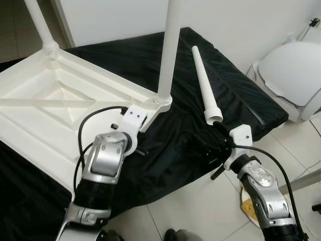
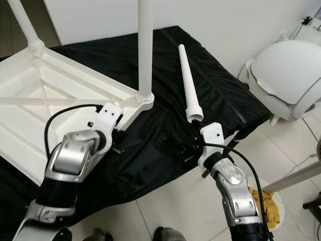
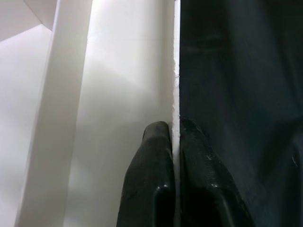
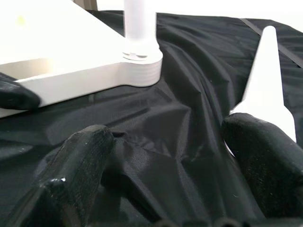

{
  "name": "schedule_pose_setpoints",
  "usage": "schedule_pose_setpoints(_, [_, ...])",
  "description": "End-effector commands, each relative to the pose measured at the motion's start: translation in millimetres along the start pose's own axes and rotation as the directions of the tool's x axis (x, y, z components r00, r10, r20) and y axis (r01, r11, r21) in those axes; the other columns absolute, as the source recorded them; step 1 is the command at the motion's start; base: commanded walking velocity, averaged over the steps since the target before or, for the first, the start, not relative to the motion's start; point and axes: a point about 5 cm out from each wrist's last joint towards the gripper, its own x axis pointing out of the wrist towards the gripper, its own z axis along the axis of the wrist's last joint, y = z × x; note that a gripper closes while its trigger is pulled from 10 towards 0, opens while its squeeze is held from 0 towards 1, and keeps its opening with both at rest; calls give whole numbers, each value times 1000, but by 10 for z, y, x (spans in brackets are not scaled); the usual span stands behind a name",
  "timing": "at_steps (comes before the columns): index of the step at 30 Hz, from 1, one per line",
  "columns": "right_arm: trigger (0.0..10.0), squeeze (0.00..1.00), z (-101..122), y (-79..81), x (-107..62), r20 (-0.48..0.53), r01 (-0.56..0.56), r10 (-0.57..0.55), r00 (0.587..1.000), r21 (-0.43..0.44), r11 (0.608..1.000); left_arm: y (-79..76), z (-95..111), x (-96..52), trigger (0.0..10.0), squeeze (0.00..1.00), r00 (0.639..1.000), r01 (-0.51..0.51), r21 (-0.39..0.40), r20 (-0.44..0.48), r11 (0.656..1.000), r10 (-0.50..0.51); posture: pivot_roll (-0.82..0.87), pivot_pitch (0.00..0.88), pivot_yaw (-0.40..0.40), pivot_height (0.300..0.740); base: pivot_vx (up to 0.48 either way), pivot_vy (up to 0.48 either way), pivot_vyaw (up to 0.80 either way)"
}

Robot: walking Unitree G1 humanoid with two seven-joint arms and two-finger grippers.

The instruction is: Building children table

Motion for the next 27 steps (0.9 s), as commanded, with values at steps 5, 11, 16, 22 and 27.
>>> schedule_pose_setpoints(5, [10000, 0, -2, 6, -10, 2, 11, -11, 1000, -8, 1000, 93, 152, 112, 10000, 0, 975, -212, 15, 73, 977, 210, -77, 122, -25, 740, 0, 0, 0])
schedule_pose_setpoints(11, [10000, 0, -3, 29, -7, 5, 14, -14, 1000, -4, 1000, 57, 251, 179, 10000, 0, 974, -206, 40, 106, 978, 201, -79, 120, -19, 740, 0, 0, 0])
schedule_pose_setpoints(16, [10000, 0, -7, 40, -9, 7, 21, -21, 1000, -2, 1000, -17, 380, 239, 10000, 1000, 975, -169, 82, 163, 982, 154, -78, 119, -12, 740, 0, 0, 0])
schedule_pose_setpoints(22, [10000, 0, -10, 43, -2, 11, 29, -29, 1000, 0, 1000, -122, 588, 216, 10000, 55, 963, -80, 129, 266, 988, 43, -80, 116, -2, 740, 0, 0, 0])
schedule_pose_setpoints(27, [10000, 0, -14, 52, 1, 13, 32, -32, 999, -2, 999, -275, 774, 58, 10000, 0, 916, 75, 176, 378, 981, -138, -79, 109, 3, 740, 0, 0, 0])
